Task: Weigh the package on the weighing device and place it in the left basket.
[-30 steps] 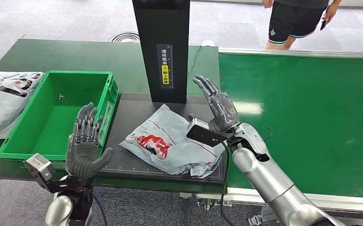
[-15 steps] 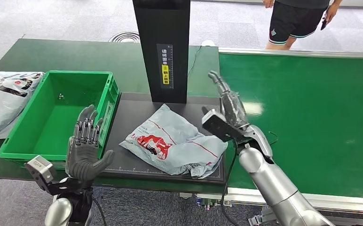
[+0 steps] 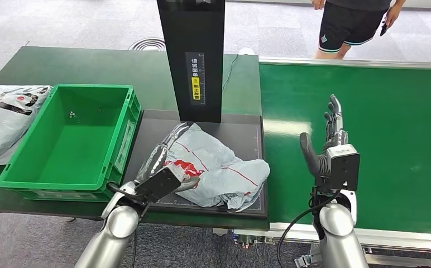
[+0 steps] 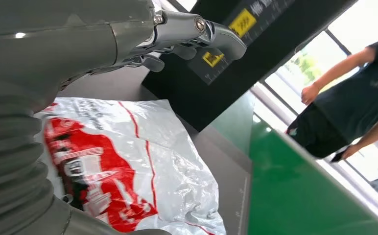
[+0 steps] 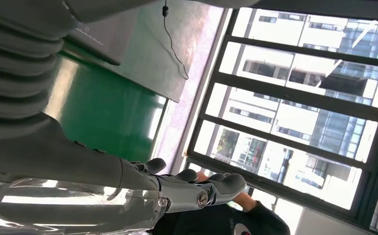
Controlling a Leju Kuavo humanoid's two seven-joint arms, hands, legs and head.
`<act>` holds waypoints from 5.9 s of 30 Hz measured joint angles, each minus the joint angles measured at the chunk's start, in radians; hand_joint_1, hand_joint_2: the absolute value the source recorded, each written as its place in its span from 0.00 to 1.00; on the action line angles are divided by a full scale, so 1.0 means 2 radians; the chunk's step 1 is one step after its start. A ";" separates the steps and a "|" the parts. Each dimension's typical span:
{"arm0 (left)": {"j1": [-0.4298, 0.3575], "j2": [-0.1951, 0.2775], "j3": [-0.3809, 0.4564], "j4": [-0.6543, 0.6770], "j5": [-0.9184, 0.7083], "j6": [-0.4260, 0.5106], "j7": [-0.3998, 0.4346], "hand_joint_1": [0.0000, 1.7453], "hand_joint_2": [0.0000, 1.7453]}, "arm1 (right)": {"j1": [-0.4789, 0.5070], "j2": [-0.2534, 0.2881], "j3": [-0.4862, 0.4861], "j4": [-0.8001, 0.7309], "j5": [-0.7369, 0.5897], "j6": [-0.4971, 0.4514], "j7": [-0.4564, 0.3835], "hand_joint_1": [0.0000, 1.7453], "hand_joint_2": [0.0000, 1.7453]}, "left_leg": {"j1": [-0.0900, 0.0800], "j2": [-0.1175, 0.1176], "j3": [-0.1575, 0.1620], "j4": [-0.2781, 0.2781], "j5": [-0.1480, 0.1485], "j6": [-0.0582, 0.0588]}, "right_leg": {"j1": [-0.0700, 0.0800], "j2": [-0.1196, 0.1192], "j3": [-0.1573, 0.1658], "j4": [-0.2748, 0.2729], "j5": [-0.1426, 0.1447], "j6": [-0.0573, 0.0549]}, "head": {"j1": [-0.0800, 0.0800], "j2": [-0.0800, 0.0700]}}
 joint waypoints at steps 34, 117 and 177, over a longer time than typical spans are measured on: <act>-0.179 -0.071 -0.123 0.322 -0.178 -0.066 0.118 1.00 1.00 | 0.024 0.073 -0.057 -0.014 0.030 0.018 0.000 0.00 1.00 | 0.000 -0.001 0.001 0.000 0.000 0.000 | 0.000 -0.001 0.002 0.000 0.000 0.000 | 0.000 0.000; -0.250 0.035 0.114 0.149 -0.368 0.107 0.310 1.00 1.00 | 0.110 0.065 -0.118 -0.100 0.020 0.025 -0.020 0.00 1.00 | 0.000 0.000 -0.001 0.000 0.001 0.000 | 0.000 0.000 -0.001 0.000 0.001 0.000 | 0.000 0.000; -0.354 0.089 0.256 0.409 -0.375 0.099 0.368 0.00 0.00 | 0.100 0.080 -0.114 -0.084 0.056 0.043 0.003 0.00 1.00 | 0.001 0.000 -0.002 0.000 0.002 0.000 | 0.000 0.000 -0.002 0.001 0.001 0.000 | 0.000 0.000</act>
